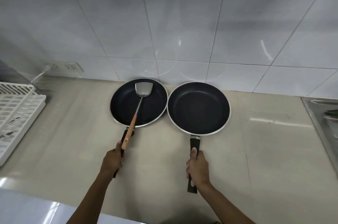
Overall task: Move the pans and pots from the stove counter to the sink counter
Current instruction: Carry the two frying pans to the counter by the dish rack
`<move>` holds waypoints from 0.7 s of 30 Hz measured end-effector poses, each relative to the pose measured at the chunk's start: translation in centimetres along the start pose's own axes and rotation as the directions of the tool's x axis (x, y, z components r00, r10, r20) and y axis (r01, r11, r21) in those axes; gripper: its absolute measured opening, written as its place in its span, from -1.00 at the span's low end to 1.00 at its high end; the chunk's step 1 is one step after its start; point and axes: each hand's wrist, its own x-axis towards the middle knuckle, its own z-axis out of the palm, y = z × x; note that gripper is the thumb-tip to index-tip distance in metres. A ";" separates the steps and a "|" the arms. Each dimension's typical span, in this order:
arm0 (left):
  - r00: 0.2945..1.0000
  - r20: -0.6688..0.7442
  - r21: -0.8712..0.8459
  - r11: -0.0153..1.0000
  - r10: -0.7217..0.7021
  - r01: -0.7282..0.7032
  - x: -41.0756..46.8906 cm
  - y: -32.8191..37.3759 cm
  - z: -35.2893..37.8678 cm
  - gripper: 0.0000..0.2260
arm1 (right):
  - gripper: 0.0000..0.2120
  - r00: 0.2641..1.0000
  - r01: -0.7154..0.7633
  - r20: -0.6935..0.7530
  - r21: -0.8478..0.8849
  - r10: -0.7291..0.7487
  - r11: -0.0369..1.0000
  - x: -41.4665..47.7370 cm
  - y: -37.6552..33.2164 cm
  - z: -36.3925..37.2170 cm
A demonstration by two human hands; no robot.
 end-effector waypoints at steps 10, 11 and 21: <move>0.999 -0.022 0.029 0.999 -0.032 0.033 0.5 0.8 0.0 -0.36 | -0.66 0.998 0.001 0.062 0.011 -0.002 1.000 0.0 -0.9 -0.2; 0.999 -0.026 0.033 0.999 -0.029 0.030 0.4 0.8 0.1 -0.36 | -0.66 0.998 -0.002 0.063 0.013 0.001 1.000 0.0 -0.9 -0.2; 0.999 -0.049 0.082 0.997 0.007 -0.003 0.0 0.9 0.1 -0.34 | -0.65 0.996 -0.004 0.089 0.005 0.004 1.000 -0.1 -1.2 -0.5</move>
